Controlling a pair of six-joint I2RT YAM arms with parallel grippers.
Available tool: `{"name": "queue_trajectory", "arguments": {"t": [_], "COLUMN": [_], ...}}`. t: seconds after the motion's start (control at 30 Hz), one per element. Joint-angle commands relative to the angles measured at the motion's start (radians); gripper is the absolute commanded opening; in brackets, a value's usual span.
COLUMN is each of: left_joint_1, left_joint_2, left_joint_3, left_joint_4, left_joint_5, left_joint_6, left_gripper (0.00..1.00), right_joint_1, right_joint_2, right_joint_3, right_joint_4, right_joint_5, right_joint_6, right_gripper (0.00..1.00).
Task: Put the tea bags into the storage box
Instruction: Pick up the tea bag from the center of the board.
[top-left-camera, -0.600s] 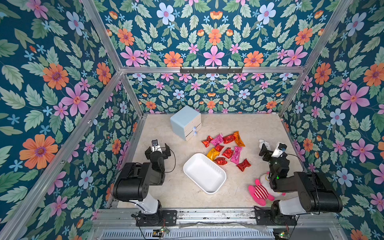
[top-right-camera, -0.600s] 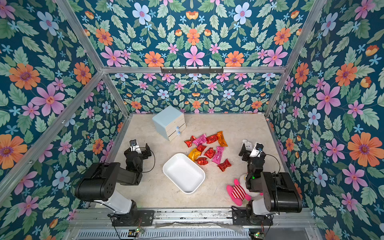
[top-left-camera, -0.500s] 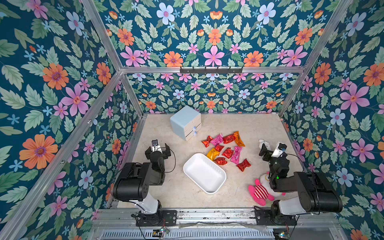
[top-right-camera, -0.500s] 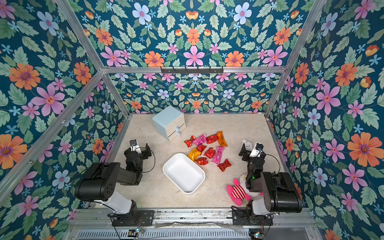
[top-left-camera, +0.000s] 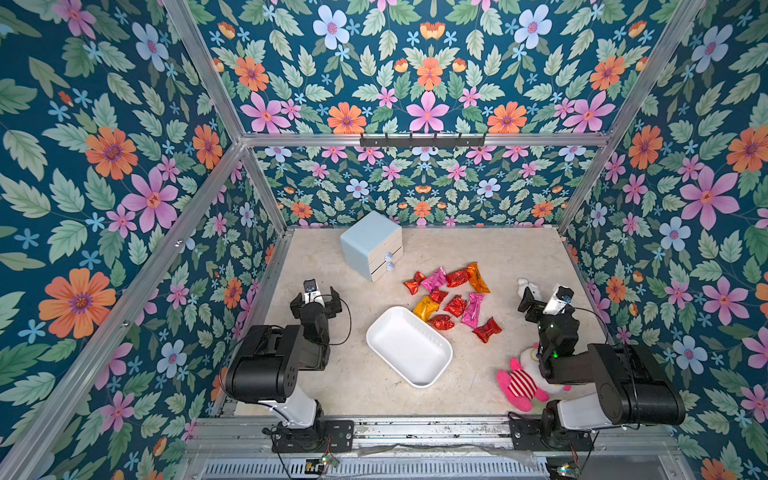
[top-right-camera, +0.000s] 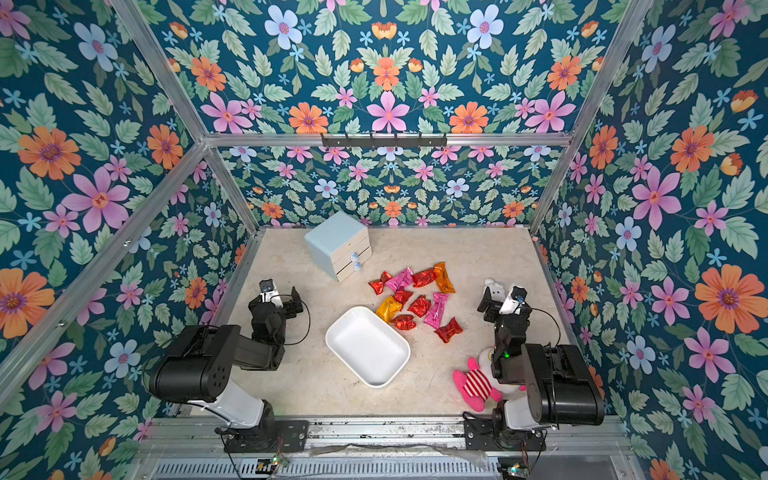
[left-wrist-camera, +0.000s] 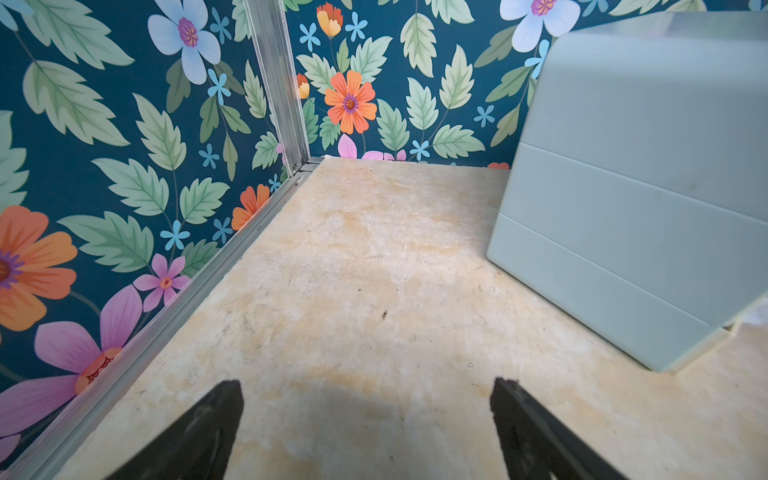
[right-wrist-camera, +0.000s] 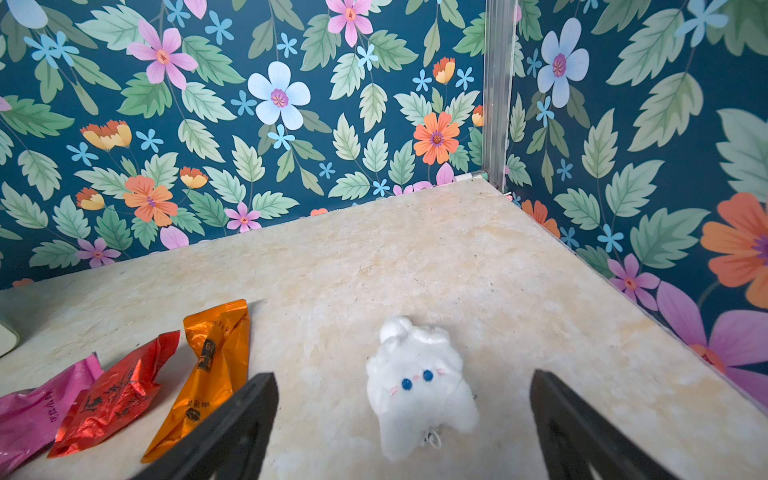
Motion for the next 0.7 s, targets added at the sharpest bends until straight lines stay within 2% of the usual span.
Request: {"name": "queue_trajectory", "arguments": {"t": [0.0,0.1,0.17,0.23,0.3,0.43,0.53,0.67], "left_joint_1": [-0.008,-0.049,-0.085,-0.118,-0.153,-0.251,-0.311,-0.415], "left_joint_2": [-0.050,-0.165,-0.234,-0.285,-0.325,-0.371,-0.383,-0.378], "left_joint_3": [0.015,0.085,0.166,0.248,0.332,0.397,0.398,0.384], "left_joint_4": [-0.026,-0.248,-0.441,-0.621,-0.804,-0.998,-1.083,-1.146], "left_joint_5": [-0.034,-0.122,-0.201,-0.240,-0.242,-0.266,-0.188,-0.169], "left_joint_6": [0.013,0.031,0.023,-0.014,-0.091,-0.282,-0.453,-0.606], "left_gripper": [0.99,0.99,0.99,0.99,0.99,0.99,0.99,0.99], "right_joint_1": [0.000,0.001,0.002,0.003,0.002,0.016,0.055,0.212], "right_joint_2": [-0.055,-0.178,-0.278,-0.356,-0.401,-0.400,-0.344,-0.253], "right_joint_3": [-0.009,0.010,0.068,0.148,0.238,0.408,0.528,0.628], "right_joint_4": [0.004,-0.150,-0.354,-0.563,-0.761,-1.109,-1.359,-1.598], "right_joint_5": [0.015,0.140,0.159,0.180,0.124,0.009,-0.076,-0.039], "right_joint_6": [0.006,0.054,0.092,0.201,0.289,0.418,0.460,0.473], "right_gripper": [0.98,0.95,0.91,0.89,0.84,0.79,0.71,0.70]}}
